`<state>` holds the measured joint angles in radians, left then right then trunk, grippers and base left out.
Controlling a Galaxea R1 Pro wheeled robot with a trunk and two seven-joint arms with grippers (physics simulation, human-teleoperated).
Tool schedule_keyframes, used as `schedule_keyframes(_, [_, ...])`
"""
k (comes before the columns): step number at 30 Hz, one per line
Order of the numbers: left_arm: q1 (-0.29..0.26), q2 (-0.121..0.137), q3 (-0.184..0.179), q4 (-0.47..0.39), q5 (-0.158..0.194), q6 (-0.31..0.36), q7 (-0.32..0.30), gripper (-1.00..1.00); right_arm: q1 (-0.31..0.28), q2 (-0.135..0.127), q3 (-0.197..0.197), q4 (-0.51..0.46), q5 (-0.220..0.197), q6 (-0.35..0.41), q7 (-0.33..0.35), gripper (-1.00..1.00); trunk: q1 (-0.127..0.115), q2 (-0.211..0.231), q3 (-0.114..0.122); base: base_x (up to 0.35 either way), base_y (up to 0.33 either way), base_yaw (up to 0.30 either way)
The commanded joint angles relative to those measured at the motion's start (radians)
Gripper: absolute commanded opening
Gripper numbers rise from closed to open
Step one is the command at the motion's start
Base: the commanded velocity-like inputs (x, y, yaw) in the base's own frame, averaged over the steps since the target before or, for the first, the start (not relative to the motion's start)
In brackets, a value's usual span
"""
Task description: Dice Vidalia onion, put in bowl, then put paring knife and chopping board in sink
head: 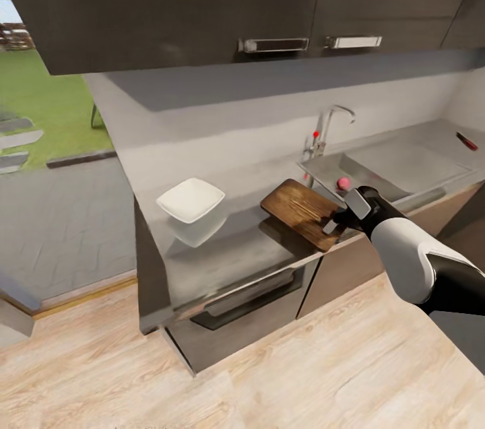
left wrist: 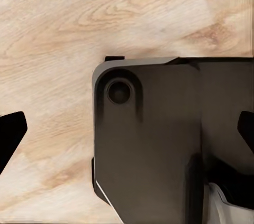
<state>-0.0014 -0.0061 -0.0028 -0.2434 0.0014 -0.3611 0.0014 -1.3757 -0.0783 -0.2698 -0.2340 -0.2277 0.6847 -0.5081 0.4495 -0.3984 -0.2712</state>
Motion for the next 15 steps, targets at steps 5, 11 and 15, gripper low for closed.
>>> schedule_keyframes(5, [0.000,0.000,0.000,-0.001,0.000,-0.002,0.000,1.00,0.000,0.000,0.001,-0.001,-0.010,0.003,-0.007,-1.00,0.001,-0.002,0.001,0.000,-0.316,0.226])
schedule_keyframes(11, [0.000,0.000,0.000,-0.001,0.000,-0.002,0.000,1.00,0.000,-0.001,0.001,-0.001,-0.010,0.001,-0.007,-1.00,0.001,-0.002,0.002,0.000,-0.316,0.236])
schedule_keyframes(15, [0.000,0.000,0.000,-0.001,0.000,-0.002,0.000,1.00,0.000,0.000,0.001,-0.001,-0.010,0.001,-0.007,-1.00,0.001,-0.002,0.002,0.000,-0.316,0.245])
